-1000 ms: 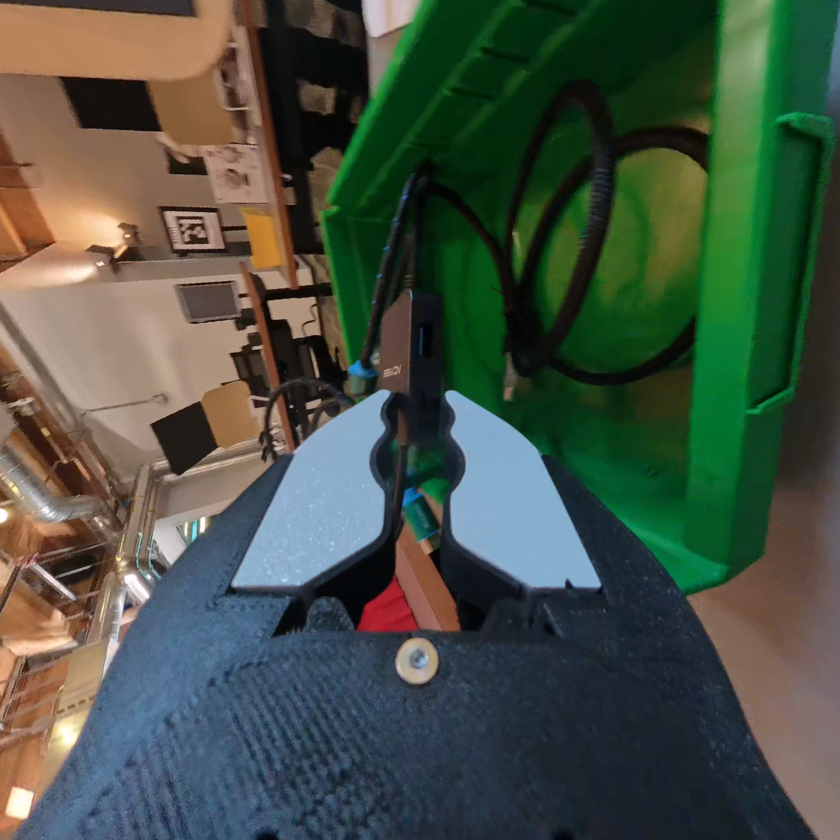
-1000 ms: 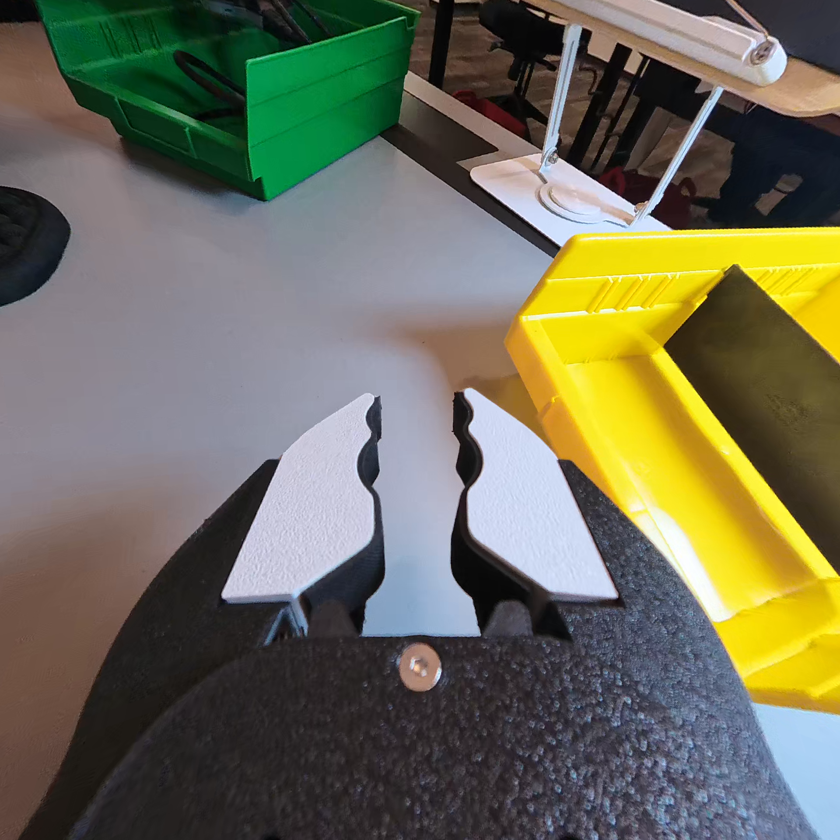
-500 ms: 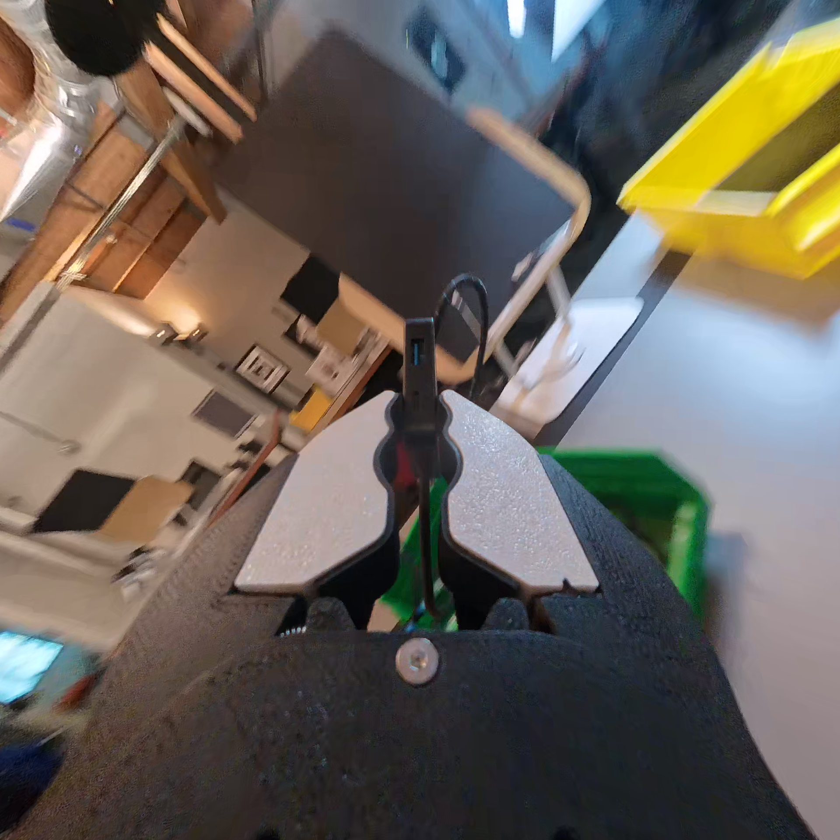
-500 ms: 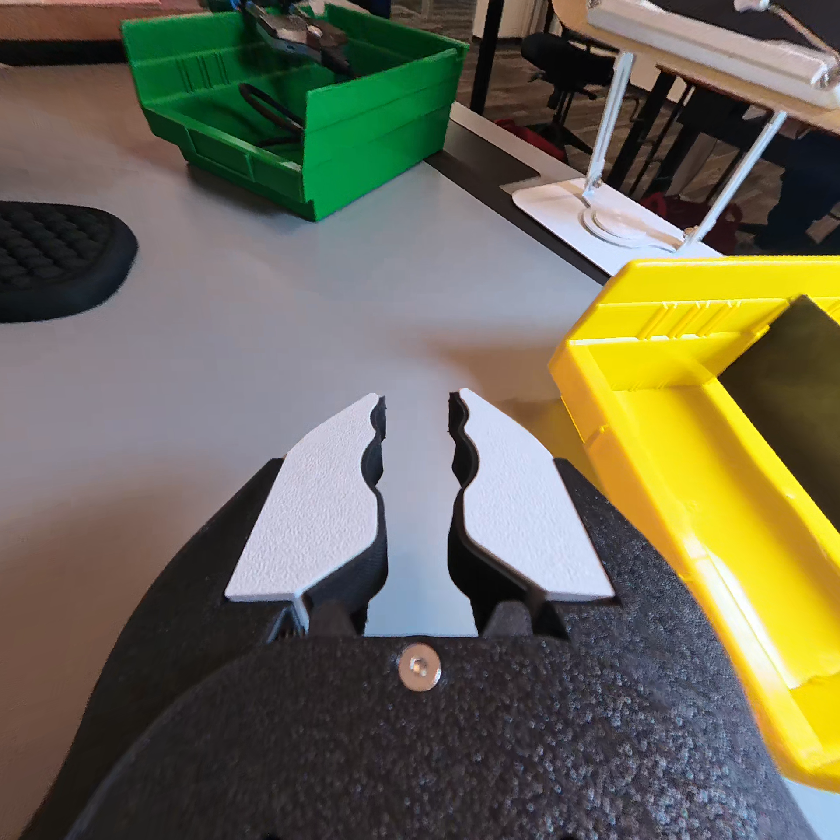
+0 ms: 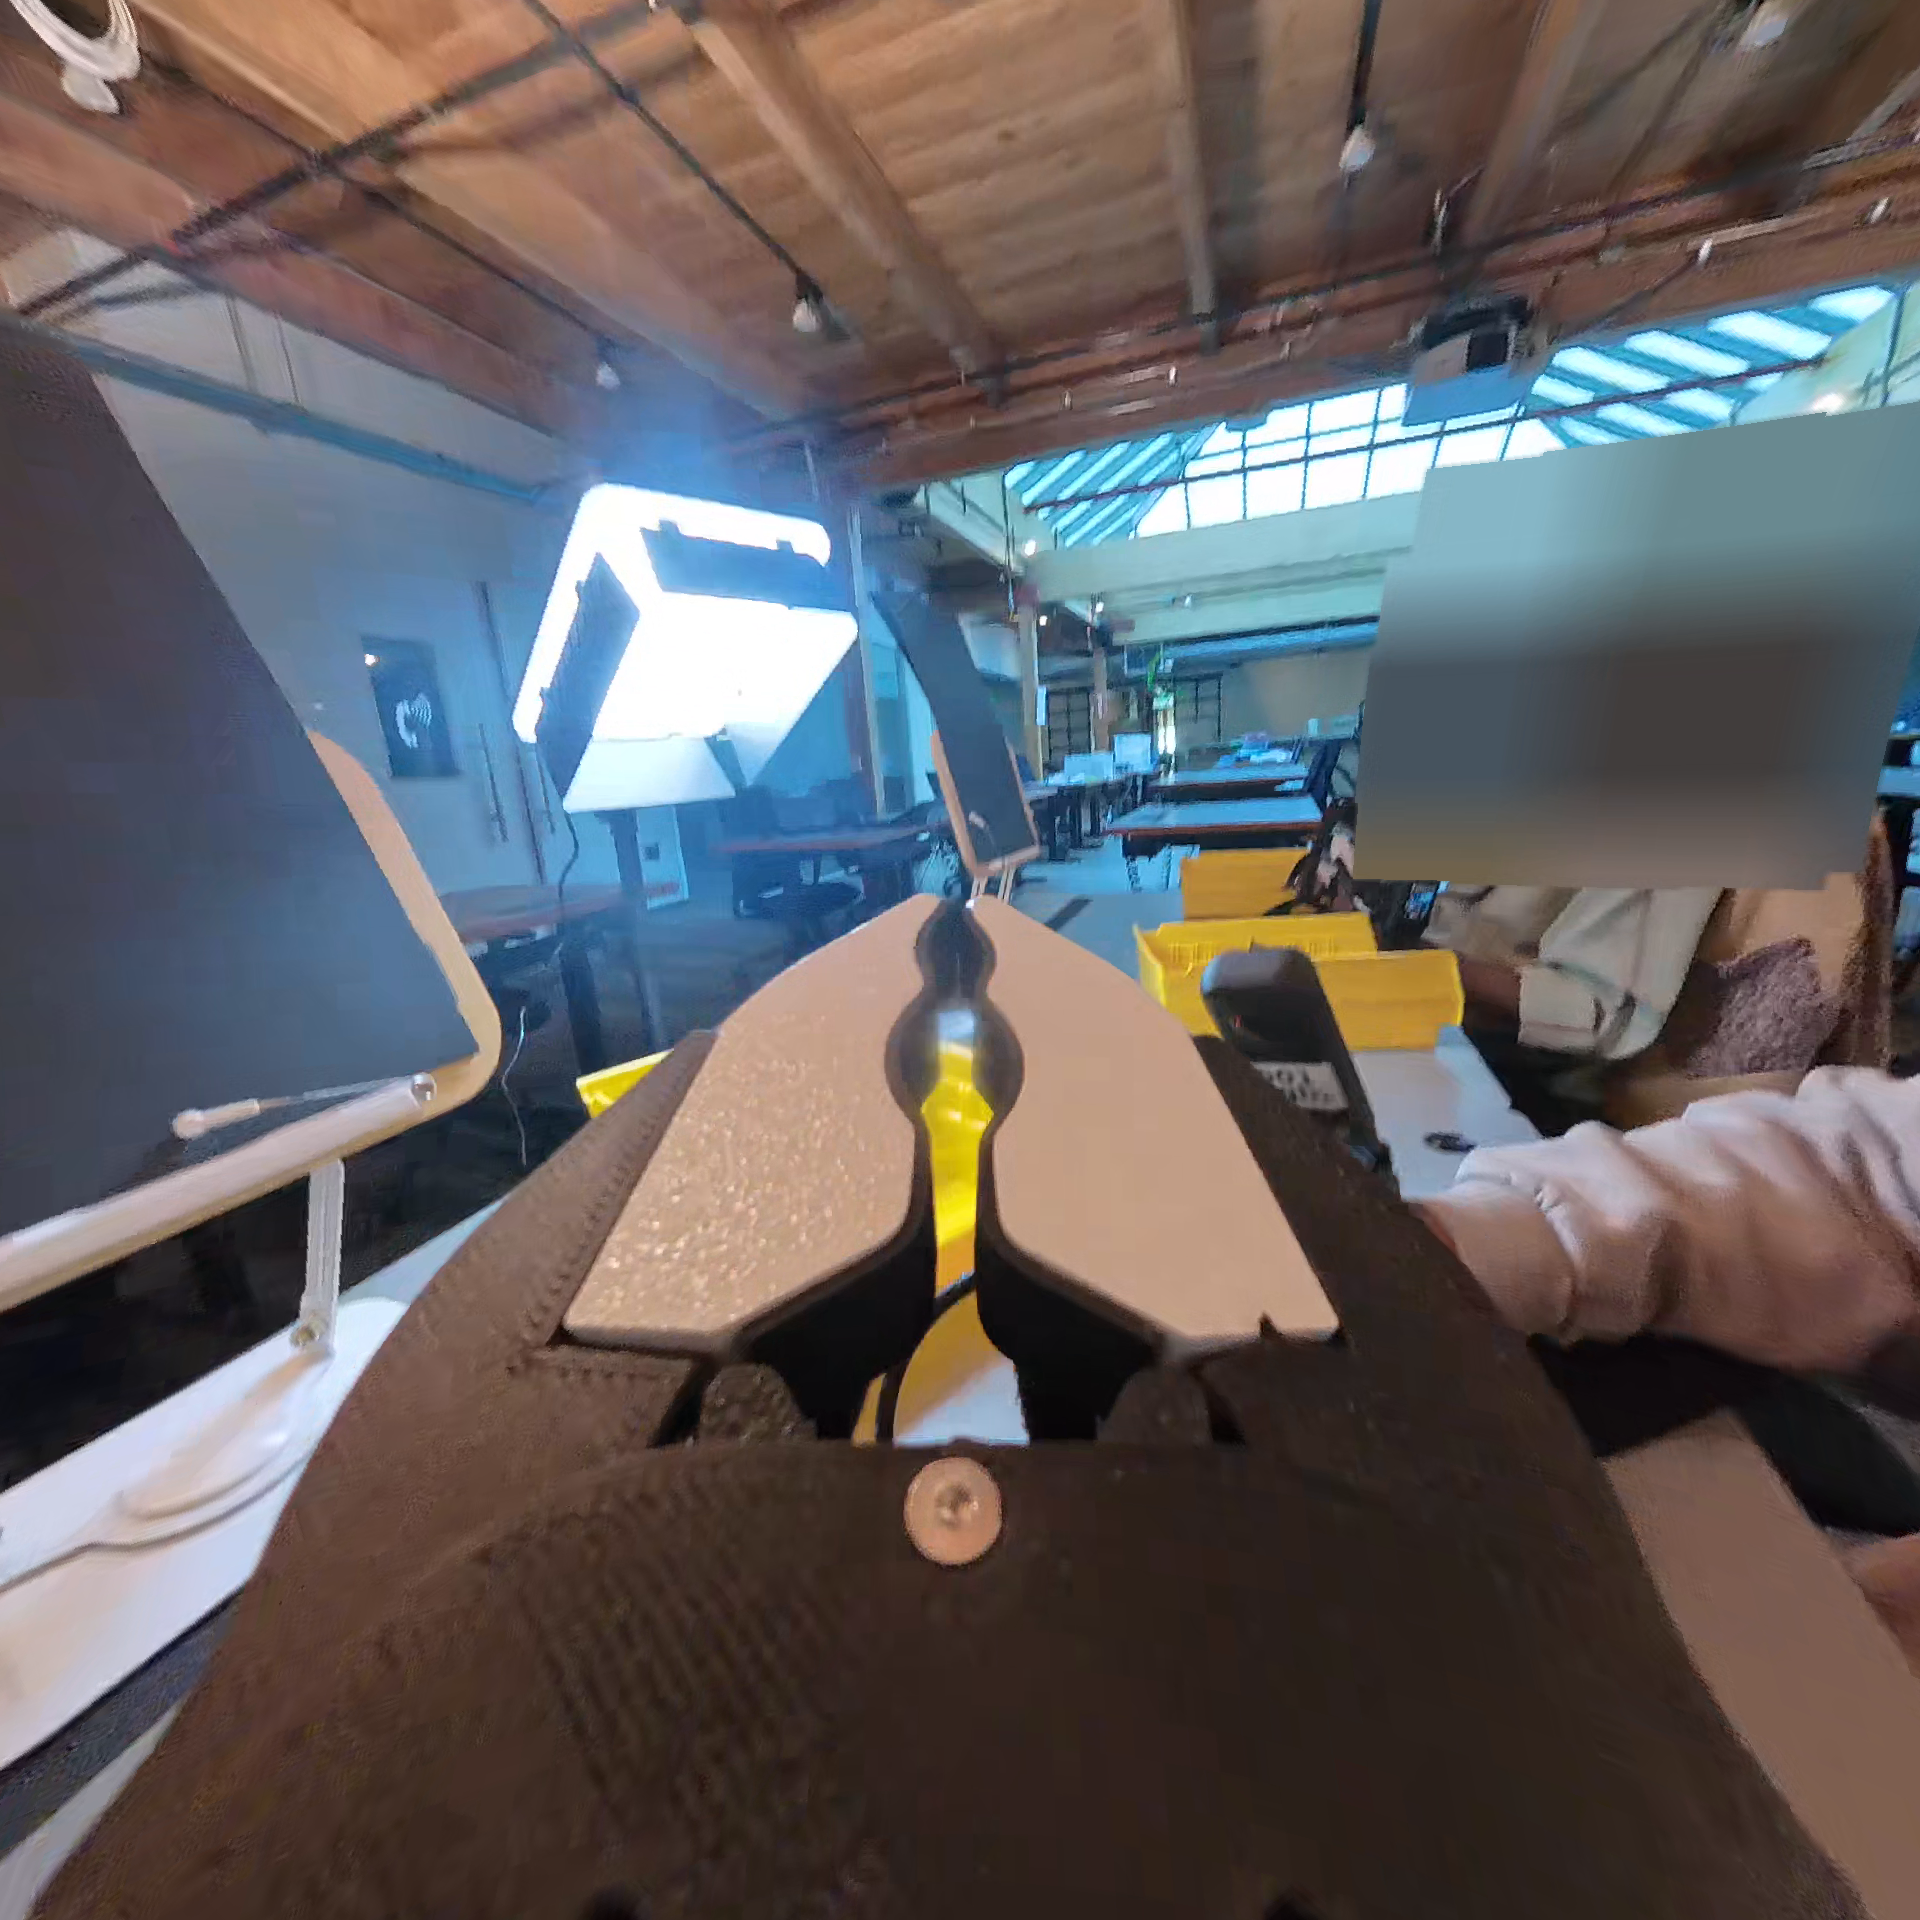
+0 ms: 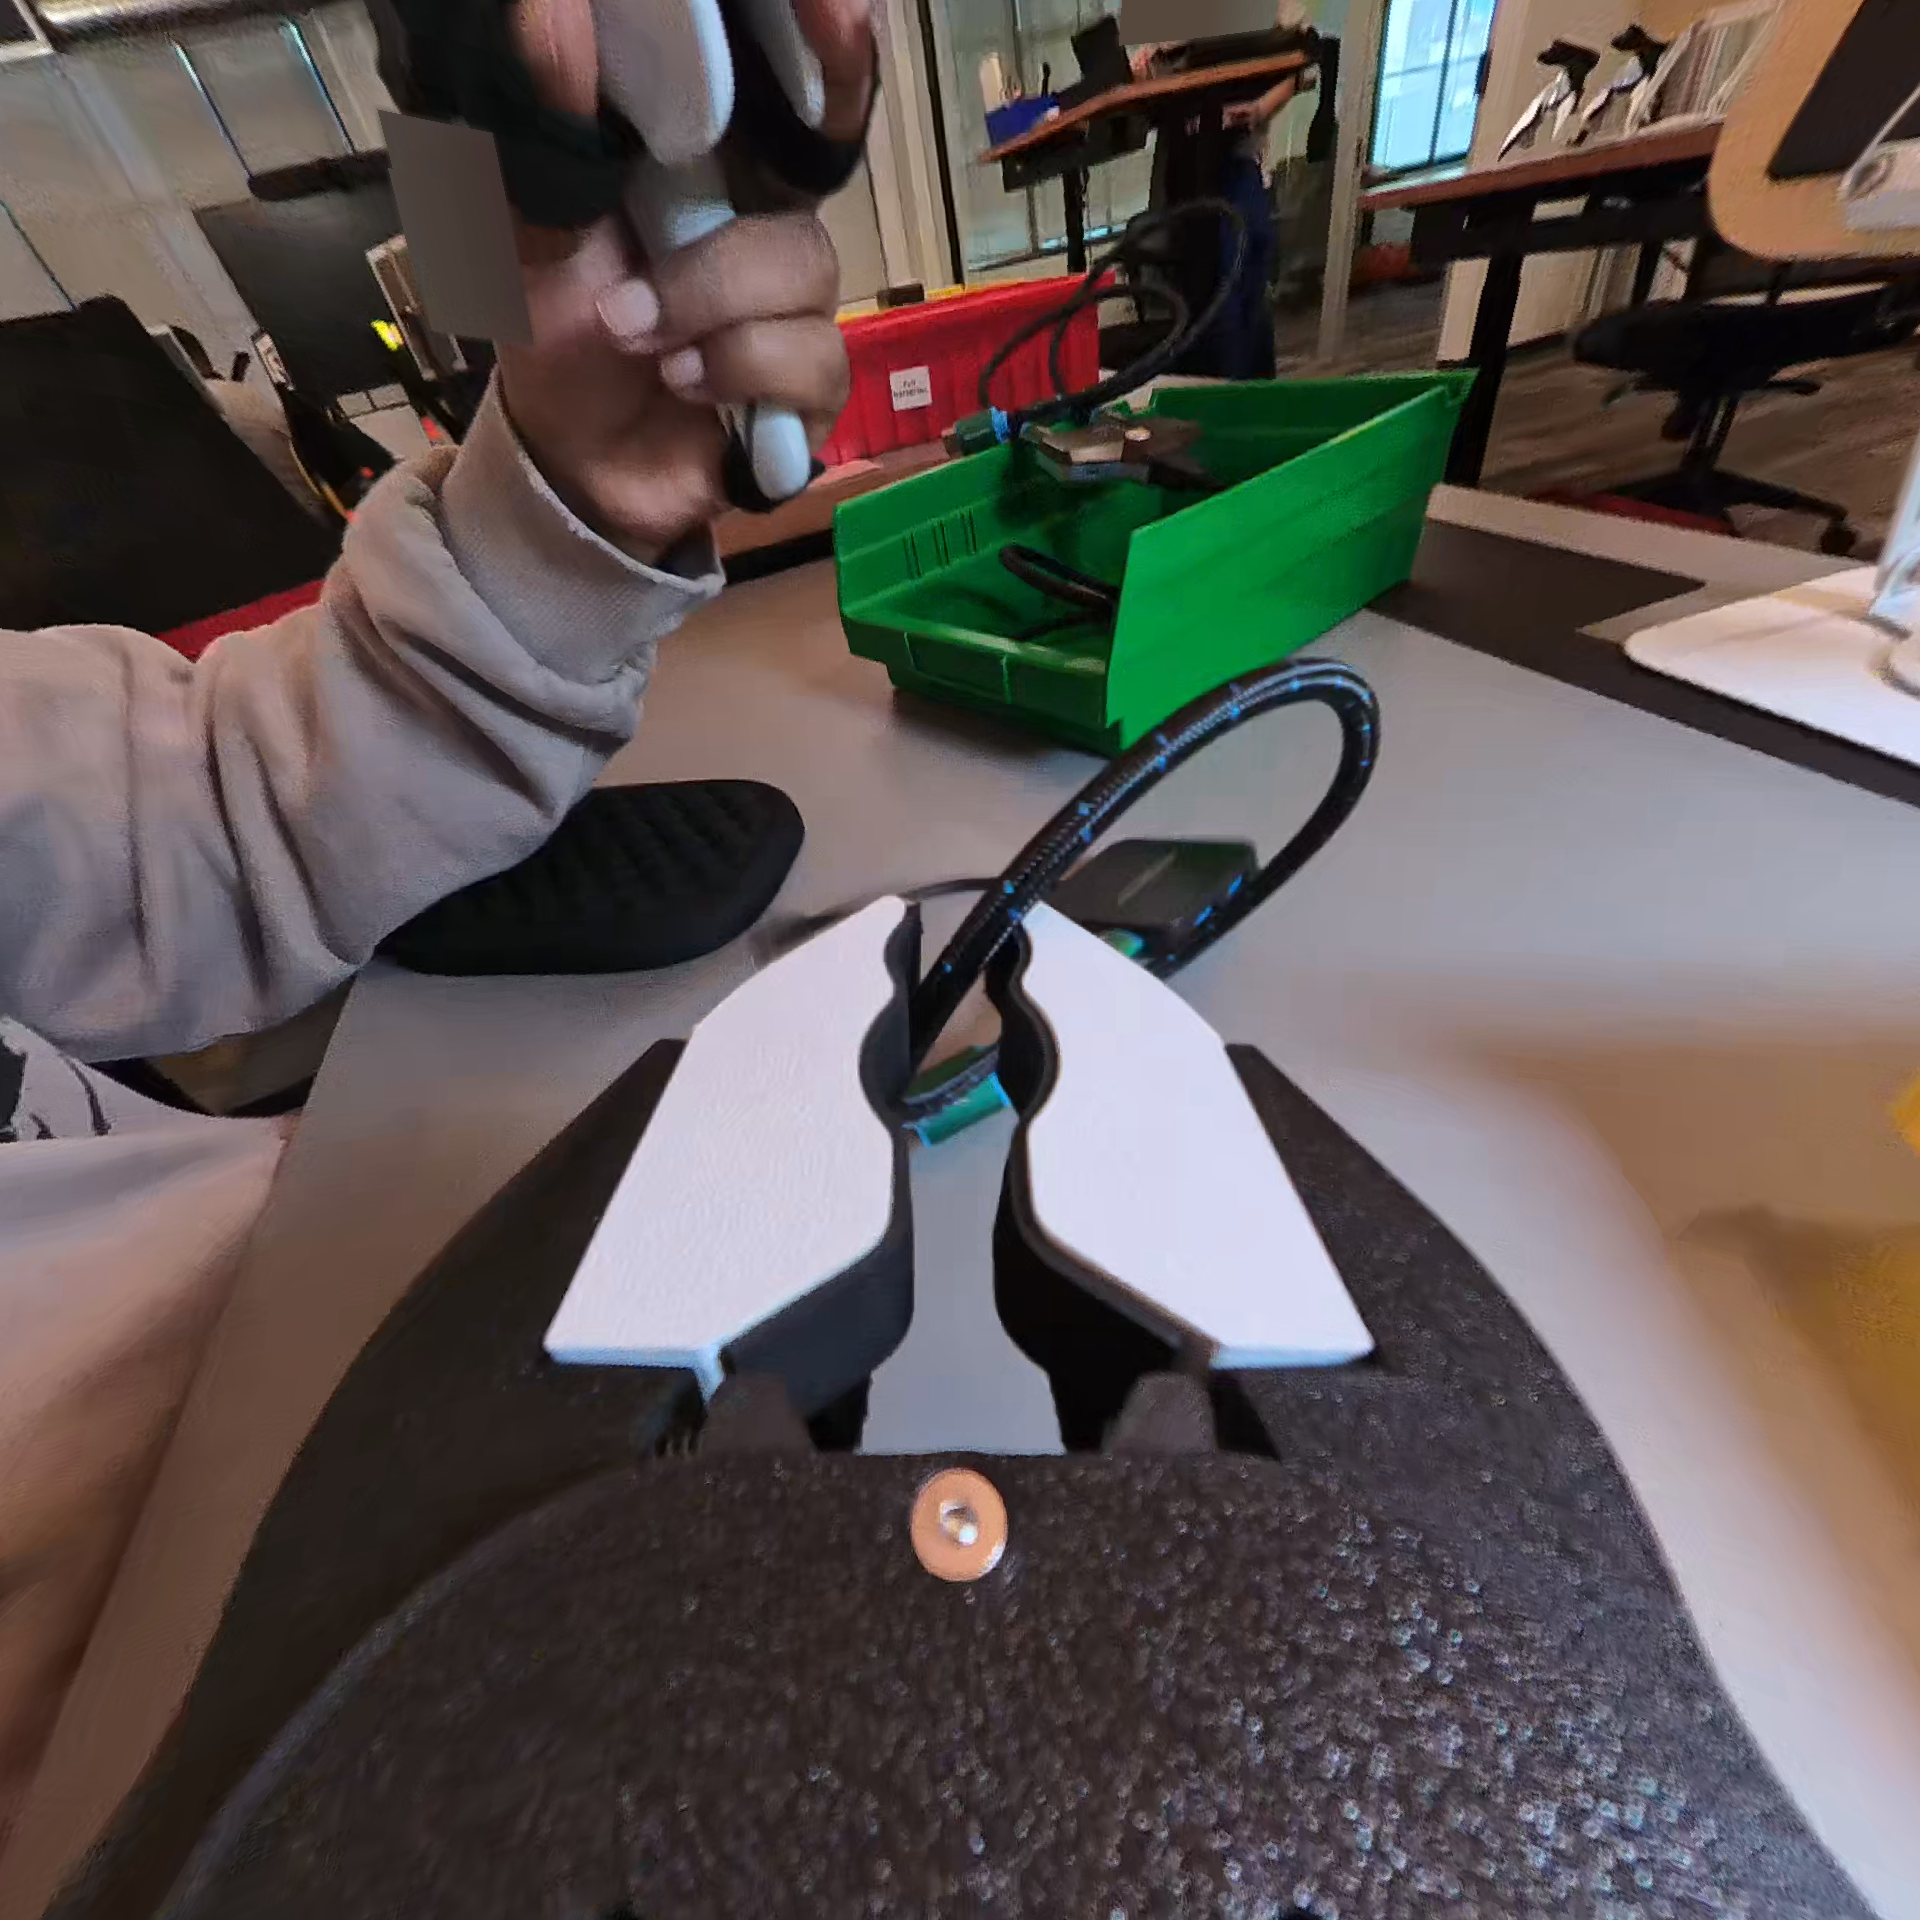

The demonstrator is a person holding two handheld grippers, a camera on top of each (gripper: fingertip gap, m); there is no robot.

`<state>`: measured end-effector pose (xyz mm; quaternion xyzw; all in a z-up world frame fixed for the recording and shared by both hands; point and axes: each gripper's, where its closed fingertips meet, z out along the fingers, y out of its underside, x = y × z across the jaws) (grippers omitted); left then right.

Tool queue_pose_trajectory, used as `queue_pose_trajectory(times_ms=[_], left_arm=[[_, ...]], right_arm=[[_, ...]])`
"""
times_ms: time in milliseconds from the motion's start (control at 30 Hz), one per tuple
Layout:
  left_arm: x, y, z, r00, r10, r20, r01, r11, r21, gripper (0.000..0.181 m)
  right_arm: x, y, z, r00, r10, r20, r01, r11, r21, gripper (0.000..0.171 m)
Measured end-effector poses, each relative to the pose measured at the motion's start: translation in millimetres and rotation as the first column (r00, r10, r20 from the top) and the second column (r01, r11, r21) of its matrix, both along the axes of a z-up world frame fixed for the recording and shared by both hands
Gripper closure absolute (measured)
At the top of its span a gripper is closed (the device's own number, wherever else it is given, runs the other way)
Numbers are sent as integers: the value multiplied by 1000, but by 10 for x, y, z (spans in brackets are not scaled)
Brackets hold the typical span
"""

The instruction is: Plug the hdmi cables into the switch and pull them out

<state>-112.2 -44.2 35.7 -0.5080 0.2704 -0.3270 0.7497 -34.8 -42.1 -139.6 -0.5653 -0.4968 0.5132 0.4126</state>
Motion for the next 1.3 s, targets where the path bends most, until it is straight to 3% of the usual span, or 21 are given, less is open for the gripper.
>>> queue_pose_trajectory(times_ms=[100, 267, 467, 600, 700, 833, 967, 1133, 1167, 1200, 1300], left_arm=[[26, 138, -301, 999, -14, -35, 11, 997, -77, 181], [-123, 267, -820, 974, 68, -216, -99, 986, -137, 181], [-125, 279, -1464, 864, 42, -502, -163, 966, -199, 139], [-95, 270, -1644, 733, 77, -675, -205, 972, -112, 124], [-29, 219, -1696, 704, 36, -709, -178, 976, -127, 115], [171, 5, -1803, 755, -177, -631, -12, 959, -283, 118], [513, -228, -1886, 763, -300, -572, 134, 940, -314, 166], [770, -240, -2071, 759, -315, -569, 106, 923, -369, 140], [829, -273, -2131, 746, -338, -574, 117, 915, -386, 141], [874, -303, -2160, 735, -345, -584, 127, 916, -381, 159], [859, -249, -2089, 738, -289, -610, 78, 934, -348, 164]], right_arm=[[82, 104, 14, 999, -42, 1, 42, 998, 36, 170], [136, 94, 66, 999, -45, 23, 40, 982, 183, 170], [222, -117, 266, 1000, 7, 19, -15, 867, 497, 171], [311, -217, 480, 1000, 28, -2, -20, 746, 666, 171], [365, -265, 721, 997, 67, -45, -12, 681, 732, 171], [403, -254, 1064, 985, 107, -134, 30, 662, 749, 171], [389, -194, 1234, 971, 117, -210, 65, 714, 697, 171], [413, -178, 1318, 947, 119, -298, 104, 765, 635, 171], [419, -191, 1358, 941, 121, -315, 113, 768, 631, 171], [425, -201, 1393, 938, 120, -326, 122, 764, 633, 171], [481, -161, 1452, 933, 88, -348, 165, 758, 632, 170]])
